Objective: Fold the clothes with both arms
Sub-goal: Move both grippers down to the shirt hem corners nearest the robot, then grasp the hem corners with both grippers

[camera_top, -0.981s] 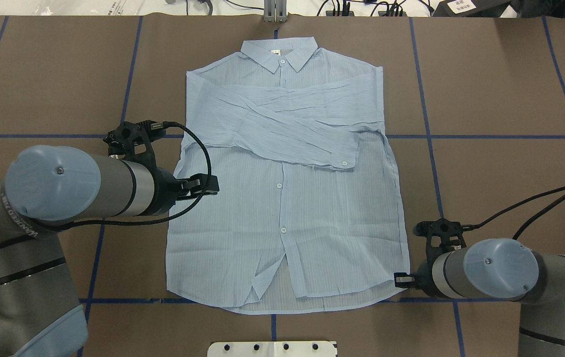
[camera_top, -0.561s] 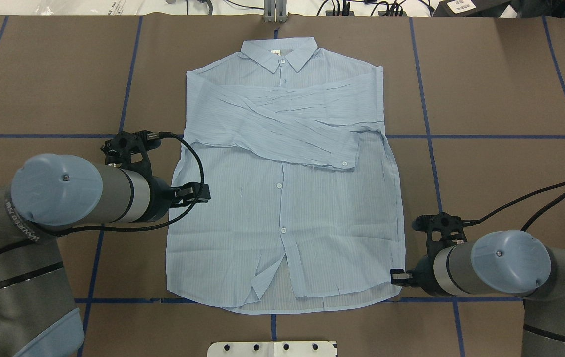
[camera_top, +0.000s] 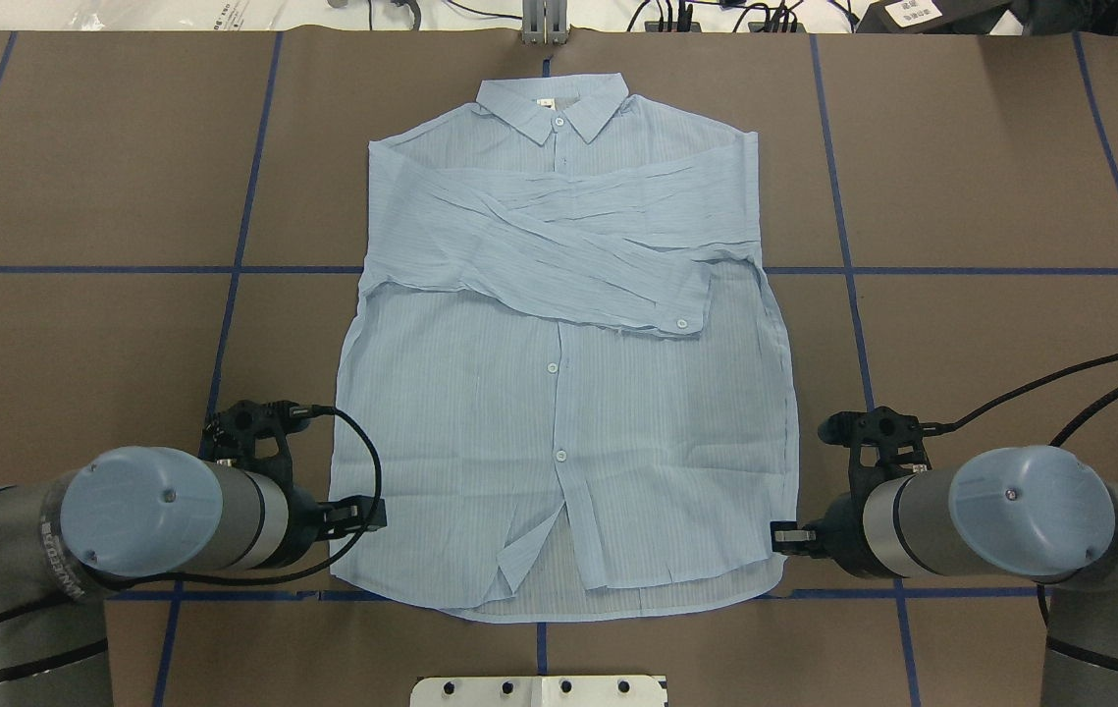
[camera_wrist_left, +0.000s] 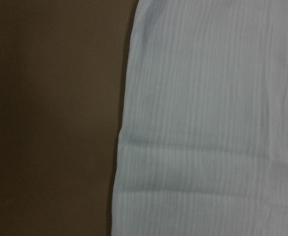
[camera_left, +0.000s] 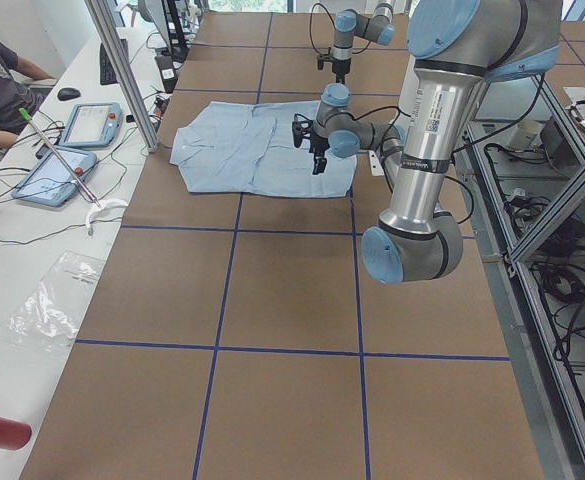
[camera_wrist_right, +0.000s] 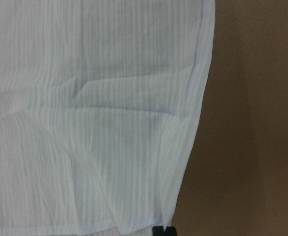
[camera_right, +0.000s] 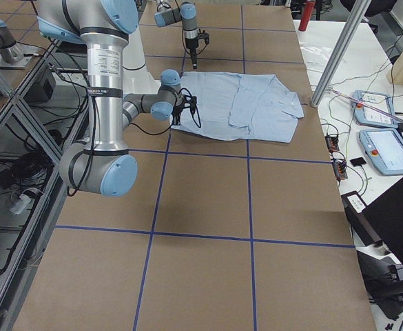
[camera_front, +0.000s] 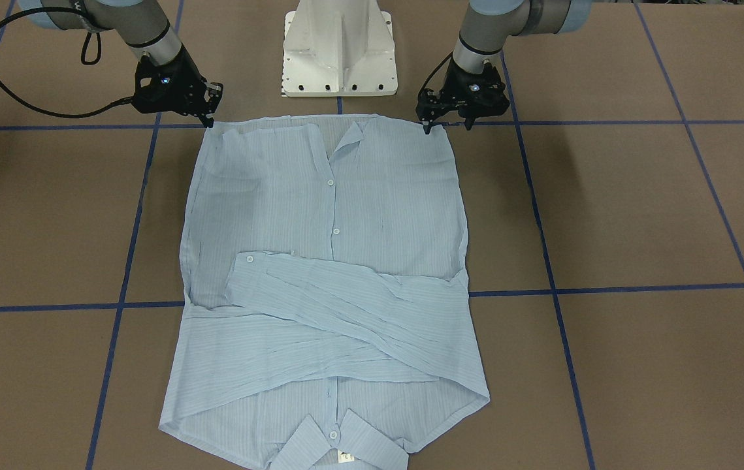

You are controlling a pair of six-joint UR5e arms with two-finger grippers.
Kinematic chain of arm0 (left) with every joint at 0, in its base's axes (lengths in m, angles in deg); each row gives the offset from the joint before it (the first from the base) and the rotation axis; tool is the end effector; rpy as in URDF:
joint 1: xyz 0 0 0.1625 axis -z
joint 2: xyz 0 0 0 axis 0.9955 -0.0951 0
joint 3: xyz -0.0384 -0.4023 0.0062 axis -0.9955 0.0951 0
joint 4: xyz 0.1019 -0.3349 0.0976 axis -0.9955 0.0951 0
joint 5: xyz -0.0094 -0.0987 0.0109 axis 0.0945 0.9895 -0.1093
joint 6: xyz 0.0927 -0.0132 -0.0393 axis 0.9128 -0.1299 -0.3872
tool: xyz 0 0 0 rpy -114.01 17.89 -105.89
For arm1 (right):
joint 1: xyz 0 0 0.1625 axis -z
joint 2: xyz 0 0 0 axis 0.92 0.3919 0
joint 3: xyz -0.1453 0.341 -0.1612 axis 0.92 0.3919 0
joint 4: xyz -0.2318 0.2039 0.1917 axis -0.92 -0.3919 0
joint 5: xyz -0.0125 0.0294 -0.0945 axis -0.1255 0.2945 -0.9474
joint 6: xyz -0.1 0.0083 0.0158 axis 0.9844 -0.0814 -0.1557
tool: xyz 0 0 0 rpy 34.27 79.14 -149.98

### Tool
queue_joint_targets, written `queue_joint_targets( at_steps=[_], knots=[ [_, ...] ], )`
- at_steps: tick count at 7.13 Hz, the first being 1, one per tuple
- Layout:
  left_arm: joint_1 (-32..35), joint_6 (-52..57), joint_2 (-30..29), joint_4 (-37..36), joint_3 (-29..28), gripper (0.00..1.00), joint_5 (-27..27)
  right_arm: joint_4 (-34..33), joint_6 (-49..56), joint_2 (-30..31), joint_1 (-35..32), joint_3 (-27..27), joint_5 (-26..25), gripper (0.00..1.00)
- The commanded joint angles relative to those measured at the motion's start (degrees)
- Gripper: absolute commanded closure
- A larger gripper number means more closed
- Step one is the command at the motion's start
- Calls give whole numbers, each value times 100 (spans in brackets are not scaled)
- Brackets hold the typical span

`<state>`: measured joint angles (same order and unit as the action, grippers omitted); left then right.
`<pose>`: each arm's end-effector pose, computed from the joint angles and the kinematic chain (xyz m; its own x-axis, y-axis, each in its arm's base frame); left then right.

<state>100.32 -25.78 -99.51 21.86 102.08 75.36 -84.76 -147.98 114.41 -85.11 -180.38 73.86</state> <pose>0.4288 -0.2445 0.3391 0.6235 -0.1674 -0.7637 0.1579 0.9836 -0.0867 -0.3658 -0.2365 0.3714 0.5921 0.0269 0.8054 -0.0389 0.9992 -0.0048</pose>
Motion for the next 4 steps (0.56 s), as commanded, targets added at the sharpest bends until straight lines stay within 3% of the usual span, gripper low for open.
queue_joint_targets(
  at_steps=[1,4],
  knots=[
    [-276,-162,91,-1,-72,6,-11,6,0,-3,-19,-37,-3,100],
    [-374,-181,3,-10,-143,12,-3,6,8,-3,-115,-72,49,100]
  ],
)
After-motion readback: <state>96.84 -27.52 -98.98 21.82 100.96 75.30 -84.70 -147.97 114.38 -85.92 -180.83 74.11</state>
